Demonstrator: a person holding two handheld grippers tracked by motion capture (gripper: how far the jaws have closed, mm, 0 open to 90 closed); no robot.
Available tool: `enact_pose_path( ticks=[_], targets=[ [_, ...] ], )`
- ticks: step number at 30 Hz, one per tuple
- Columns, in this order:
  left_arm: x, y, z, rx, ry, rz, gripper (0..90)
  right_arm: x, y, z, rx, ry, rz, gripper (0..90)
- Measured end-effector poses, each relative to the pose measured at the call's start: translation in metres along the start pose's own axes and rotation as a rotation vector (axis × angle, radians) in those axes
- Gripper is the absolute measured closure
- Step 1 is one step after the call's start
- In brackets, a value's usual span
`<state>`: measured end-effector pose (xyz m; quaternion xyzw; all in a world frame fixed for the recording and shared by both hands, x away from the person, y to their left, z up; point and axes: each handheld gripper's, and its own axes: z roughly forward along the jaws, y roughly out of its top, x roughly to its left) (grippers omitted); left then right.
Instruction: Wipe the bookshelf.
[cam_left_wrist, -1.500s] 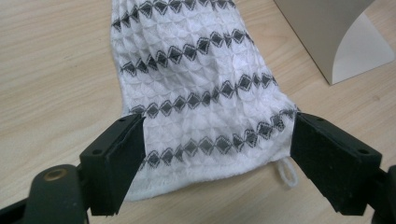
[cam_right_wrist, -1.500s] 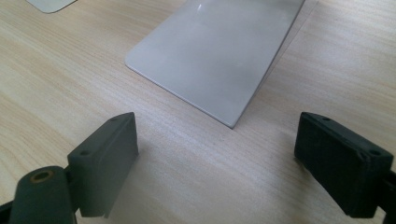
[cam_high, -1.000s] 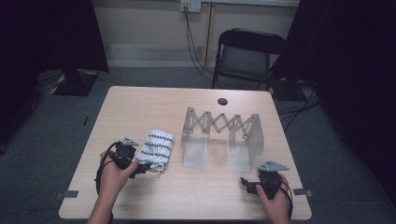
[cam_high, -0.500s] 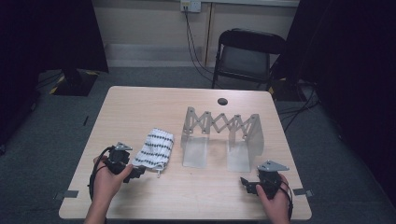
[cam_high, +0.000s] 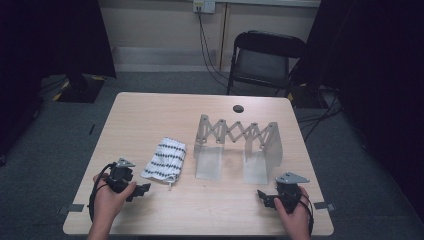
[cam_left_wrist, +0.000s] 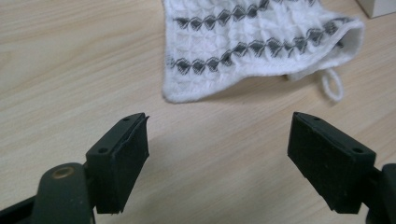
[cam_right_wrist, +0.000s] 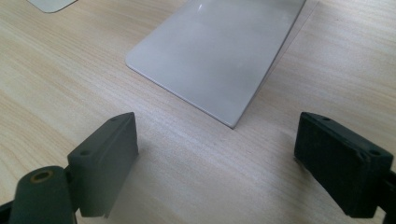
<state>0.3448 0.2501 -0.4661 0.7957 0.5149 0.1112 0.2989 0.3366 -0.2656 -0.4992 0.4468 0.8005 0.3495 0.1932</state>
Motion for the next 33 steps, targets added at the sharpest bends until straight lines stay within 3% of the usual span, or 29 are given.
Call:
enact_pose_path(
  ticks=[21,33],
  targets=[
    [0.010,-0.017,-0.005,-0.014,0.016,-0.002,20.6,0.000,0.000,0.000,0.001,0.004,-0.004,12.9],
    [0.009,-0.023,-0.004,-0.013,0.019,0.032,20.8,0.000,0.000,0.000,0.001,0.007,-0.007,12.8]
  ],
)
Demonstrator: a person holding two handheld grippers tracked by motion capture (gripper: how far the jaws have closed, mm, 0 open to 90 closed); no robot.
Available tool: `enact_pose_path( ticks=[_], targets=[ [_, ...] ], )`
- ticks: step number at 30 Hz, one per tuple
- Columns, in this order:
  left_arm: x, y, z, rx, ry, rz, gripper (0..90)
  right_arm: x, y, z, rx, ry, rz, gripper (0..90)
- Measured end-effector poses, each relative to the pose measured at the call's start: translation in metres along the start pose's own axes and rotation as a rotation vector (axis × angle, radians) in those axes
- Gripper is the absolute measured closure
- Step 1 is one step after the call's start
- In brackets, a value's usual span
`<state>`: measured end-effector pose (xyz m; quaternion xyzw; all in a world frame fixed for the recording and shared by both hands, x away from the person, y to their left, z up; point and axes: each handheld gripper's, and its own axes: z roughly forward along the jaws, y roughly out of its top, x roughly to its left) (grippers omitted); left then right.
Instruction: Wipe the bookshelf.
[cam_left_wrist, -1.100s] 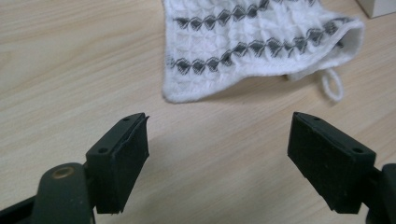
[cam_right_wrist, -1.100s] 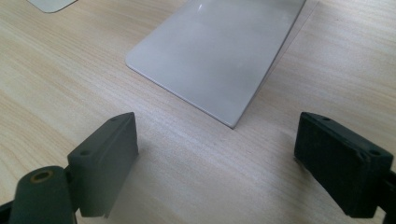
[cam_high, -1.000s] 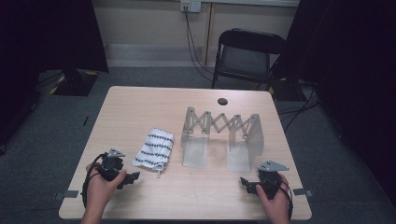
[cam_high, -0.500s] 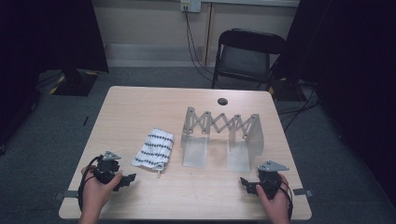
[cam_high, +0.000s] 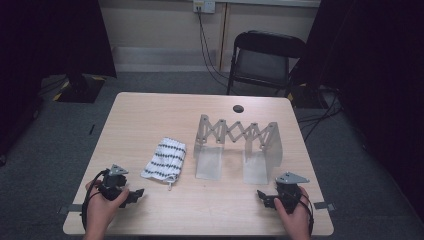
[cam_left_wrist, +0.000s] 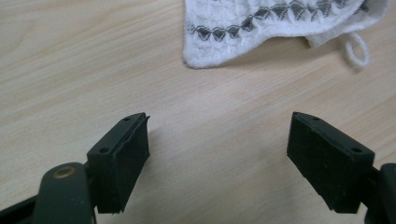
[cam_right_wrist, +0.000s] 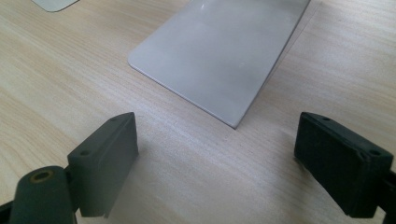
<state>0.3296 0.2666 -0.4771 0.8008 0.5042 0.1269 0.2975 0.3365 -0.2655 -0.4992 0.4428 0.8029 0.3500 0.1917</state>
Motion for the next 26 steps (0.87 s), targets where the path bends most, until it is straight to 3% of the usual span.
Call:
enact_pose_path(
  ticks=[26],
  targets=[
    [-0.0011,-0.0059,0.0037,-0.004,0.006,0.020,18.2,0.0002,0.0000,0.0000,0.000,0.002,-0.002,12.8]
  ],
)
